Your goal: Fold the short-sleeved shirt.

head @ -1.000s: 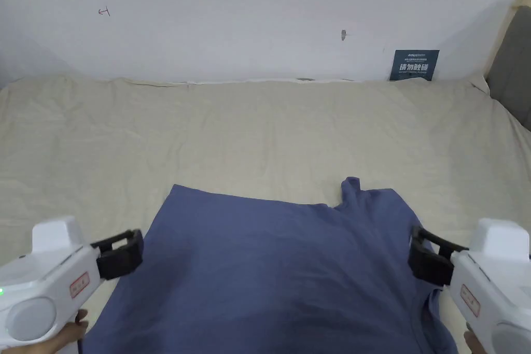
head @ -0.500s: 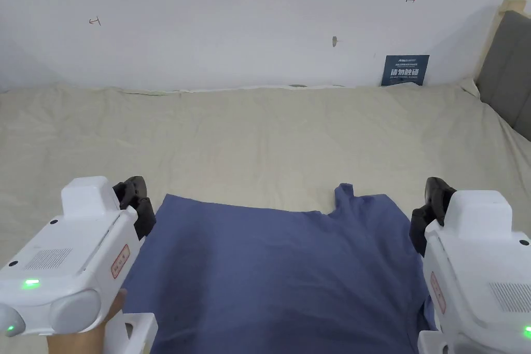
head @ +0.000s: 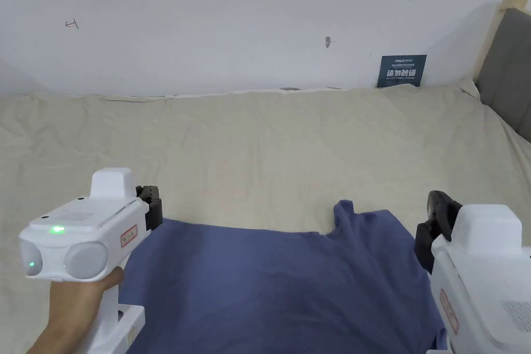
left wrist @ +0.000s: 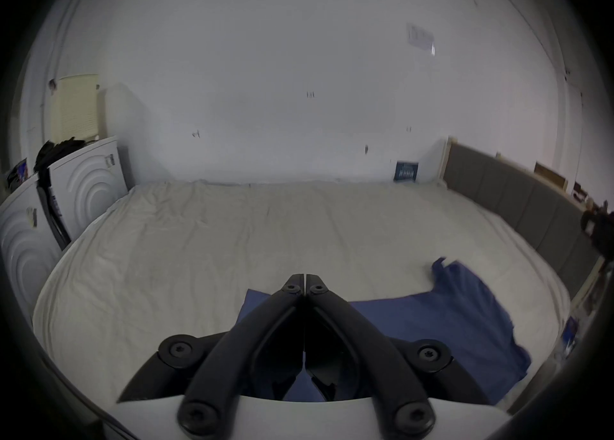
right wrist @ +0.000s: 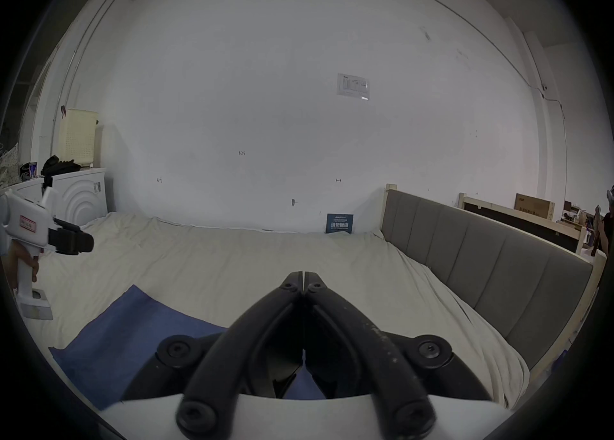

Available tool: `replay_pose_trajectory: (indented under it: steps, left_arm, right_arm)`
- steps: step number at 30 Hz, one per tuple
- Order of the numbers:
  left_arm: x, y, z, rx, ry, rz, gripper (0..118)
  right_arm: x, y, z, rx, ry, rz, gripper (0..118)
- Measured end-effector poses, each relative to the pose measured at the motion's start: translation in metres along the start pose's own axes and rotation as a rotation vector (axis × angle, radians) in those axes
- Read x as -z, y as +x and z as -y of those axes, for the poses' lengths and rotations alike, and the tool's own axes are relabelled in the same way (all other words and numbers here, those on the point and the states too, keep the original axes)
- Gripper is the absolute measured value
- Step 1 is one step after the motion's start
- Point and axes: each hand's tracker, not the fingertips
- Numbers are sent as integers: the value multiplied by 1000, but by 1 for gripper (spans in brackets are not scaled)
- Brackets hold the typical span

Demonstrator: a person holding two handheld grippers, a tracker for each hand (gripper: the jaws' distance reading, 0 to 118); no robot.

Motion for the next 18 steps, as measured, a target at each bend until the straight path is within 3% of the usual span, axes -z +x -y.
replay_pose_trajectory:
  steps: [7, 8, 10, 11, 12, 17, 18]
  left_arm:
    - [130, -29, 6, 63, -277, -11, 4]
    - [143, -34, 8, 58, -297, -9, 14]
    - [176, -43, 15, 56, -362, -24, 72]
    - [189, -46, 19, 55, -382, -47, 91]
    - [201, -50, 23, 50, -399, -65, 102]
    - [241, -63, 42, 15, -471, -97, 97]
    - [247, -64, 47, 6, -505, -105, 92]
  right_arm:
    - [57, 6, 12, -24, -55, 19, 2]
    - [64, 6, 14, -27, -64, 23, 2]
    - [79, 8, 21, -35, -87, 33, 2]
    - [85, 9, 24, -36, -96, 34, 2]
    - [91, 9, 27, -39, -106, 37, 2]
    - [113, 11, 45, -67, -171, 71, 2]
    - [112, 7, 45, -61, -181, 69, 2]
